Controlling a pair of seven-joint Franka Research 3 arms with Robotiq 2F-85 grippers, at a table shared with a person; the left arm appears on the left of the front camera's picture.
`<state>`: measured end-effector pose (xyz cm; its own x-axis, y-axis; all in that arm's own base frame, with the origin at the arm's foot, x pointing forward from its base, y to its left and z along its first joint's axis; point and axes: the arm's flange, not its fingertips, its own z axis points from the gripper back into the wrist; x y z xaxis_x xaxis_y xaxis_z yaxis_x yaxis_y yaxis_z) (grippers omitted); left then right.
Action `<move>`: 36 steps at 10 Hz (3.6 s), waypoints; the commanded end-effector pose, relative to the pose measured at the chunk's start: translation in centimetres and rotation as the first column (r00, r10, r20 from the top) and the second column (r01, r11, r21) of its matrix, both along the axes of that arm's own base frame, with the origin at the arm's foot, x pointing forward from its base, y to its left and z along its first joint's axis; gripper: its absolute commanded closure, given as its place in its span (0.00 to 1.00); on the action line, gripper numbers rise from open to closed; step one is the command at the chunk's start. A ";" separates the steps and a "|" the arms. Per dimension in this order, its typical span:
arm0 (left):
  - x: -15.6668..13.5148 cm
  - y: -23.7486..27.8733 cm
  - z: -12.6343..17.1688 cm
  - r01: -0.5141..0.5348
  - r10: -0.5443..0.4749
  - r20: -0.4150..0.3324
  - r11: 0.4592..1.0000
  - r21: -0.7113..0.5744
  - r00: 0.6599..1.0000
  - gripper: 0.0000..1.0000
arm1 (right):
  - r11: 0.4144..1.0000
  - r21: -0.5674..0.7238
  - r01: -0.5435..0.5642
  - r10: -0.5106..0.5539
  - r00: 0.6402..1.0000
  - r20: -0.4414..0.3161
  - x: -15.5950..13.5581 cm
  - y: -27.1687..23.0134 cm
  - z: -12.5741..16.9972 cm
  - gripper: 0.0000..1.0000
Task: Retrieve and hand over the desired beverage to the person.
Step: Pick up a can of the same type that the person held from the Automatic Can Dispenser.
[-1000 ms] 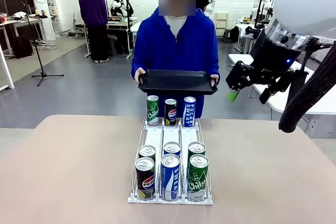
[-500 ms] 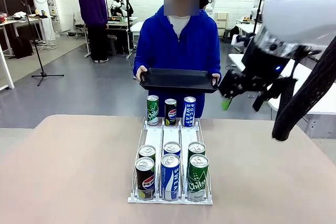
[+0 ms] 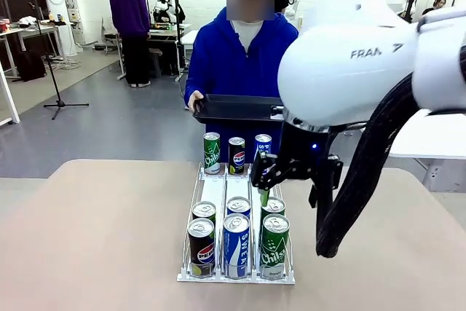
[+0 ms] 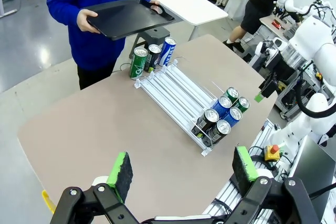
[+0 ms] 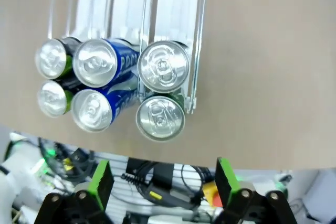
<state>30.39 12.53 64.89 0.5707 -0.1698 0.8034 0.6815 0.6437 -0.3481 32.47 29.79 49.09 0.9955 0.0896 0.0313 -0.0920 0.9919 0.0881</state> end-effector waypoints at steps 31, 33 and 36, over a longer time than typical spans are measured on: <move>0.1 0.2 0.0 0.015 -0.015 0.019 1.000 -0.004 1.000 0.00 | 0.986 -0.141 -0.084 0.084 0.996 -0.003 -1.9 4.2 8.2 1.00; 0.1 0.2 0.0 0.015 -0.015 0.019 1.000 -0.004 1.000 0.00 | 0.990 -0.123 -0.068 0.074 0.996 0.048 -1.9 5.2 14.5 1.00; 0.1 0.2 0.0 0.015 -0.015 0.019 1.000 -0.004 1.000 0.00 | 0.997 -0.070 0.034 -0.024 0.989 0.146 1.3 6.9 21.9 1.00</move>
<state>30.44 12.57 64.82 0.5712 -0.1704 0.8029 0.6815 0.6437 -0.3482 31.63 34.44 69.87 0.9790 0.1258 0.1604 -0.1317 0.9909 0.0268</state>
